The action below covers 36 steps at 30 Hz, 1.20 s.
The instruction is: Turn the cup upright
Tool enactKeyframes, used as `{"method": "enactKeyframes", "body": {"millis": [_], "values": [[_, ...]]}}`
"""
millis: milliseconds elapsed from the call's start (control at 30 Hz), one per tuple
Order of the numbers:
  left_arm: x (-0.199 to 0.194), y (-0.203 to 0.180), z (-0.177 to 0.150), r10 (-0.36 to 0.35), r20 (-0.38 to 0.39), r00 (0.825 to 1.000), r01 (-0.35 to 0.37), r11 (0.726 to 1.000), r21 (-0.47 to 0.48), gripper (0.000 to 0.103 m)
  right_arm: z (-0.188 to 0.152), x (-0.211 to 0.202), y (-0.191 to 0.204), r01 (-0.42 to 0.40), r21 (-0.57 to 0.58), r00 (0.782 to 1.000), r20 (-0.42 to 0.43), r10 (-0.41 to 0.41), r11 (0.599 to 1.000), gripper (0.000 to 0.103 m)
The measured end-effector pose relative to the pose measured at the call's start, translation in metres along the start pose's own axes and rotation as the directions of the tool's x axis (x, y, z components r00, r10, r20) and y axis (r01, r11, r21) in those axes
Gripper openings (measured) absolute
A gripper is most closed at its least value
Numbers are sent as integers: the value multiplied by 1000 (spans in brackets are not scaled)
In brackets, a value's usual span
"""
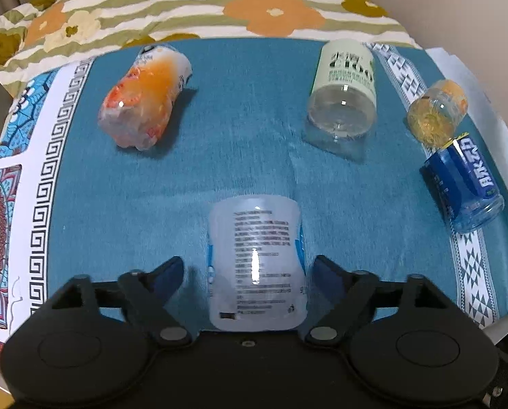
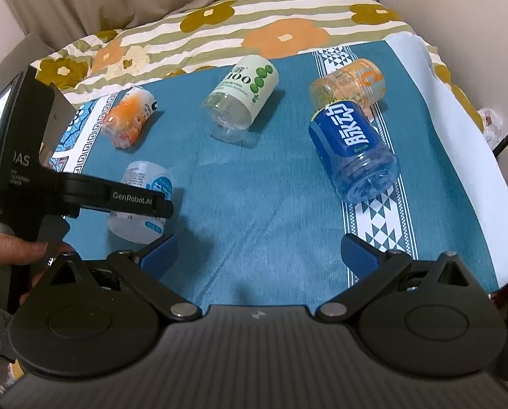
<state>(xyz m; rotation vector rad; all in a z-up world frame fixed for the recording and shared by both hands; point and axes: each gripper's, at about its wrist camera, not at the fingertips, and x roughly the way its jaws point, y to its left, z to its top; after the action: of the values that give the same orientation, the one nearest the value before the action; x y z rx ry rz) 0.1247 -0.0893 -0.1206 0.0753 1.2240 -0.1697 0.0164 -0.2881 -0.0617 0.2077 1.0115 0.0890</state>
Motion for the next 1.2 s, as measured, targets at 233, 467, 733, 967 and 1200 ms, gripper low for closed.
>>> {"method": "enactKeyframes", "body": {"millis": [233, 467, 733, 967, 1200], "values": [[-21, 2, -3, -16, 37, 999, 16, 1000, -4, 91, 7, -11, -1, 2, 10, 1000, 26, -3, 1000, 103], [-71, 2, -21, -106, 100, 989, 110, 993, -31, 94, 20, -25, -1, 7, 8, 999, 50, -7, 1000, 103], [-117, 18, -57, -134, 159, 978, 150, 984, -94, 96, 50, -21, 3, -65, -2, 998, -4, 65, 998, 103], [-115, 49, -89, -88, 151, 985, 117, 974, -193, 97, 73, 16, 23, -155, -15, 979, -135, 152, 988, 103], [-101, 85, -113, -43, 133, 990, 78, 959, -272, 97, 77, 74, 51, -222, 55, 935, -271, 228, 974, 103]]}}
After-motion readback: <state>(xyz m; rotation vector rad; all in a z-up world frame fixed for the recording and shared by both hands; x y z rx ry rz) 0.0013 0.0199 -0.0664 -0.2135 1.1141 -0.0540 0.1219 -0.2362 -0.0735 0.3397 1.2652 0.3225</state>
